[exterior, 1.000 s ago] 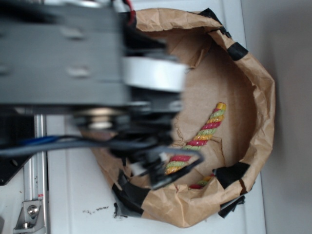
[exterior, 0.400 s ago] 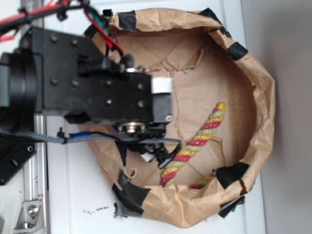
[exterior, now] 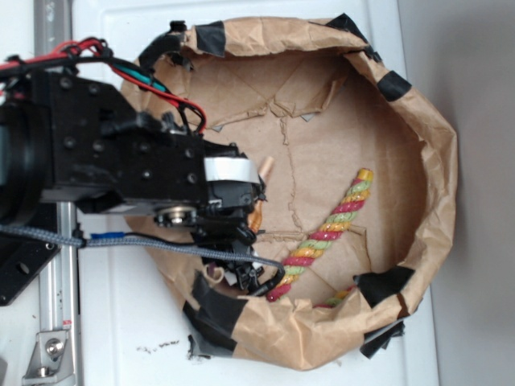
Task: Grab the shell.
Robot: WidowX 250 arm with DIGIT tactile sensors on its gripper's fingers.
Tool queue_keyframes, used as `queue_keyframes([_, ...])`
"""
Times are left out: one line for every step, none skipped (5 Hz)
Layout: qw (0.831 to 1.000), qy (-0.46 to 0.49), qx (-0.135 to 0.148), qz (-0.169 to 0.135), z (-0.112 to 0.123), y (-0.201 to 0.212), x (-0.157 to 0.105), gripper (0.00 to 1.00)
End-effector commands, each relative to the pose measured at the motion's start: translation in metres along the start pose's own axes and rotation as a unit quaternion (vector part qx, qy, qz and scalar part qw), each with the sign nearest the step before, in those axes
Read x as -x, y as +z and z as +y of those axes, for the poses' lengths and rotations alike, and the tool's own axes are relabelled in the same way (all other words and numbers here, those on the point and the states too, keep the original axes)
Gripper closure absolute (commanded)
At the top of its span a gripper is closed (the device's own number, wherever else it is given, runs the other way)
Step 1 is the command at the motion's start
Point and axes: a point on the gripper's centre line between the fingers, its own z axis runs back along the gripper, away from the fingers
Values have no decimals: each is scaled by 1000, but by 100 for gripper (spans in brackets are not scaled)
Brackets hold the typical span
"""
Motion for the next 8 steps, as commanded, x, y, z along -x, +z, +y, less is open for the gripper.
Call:
queue_keyframes([1000,-12,-9,-18,-4,-8,-16,0])
queue_keyframes([1000,-5,-22,-13,-8,-11,-25,0])
queue_keyframes([999,-24,-42,-12,-8,-17,-25,100])
queue_keyframes([994,-96,-47,-14,-10,13,-33,100])
queue_keyframes([977,-206,-17,-47,-4,64,-57,100])
queue_keyframes([959,-271,-22,-80,3,117,-75,100])
queue_keyframes([936,-341,-23,-82,5,147,-84,100])
queue_keyframes([934,-350,-32,-69,5,142,-79,100])
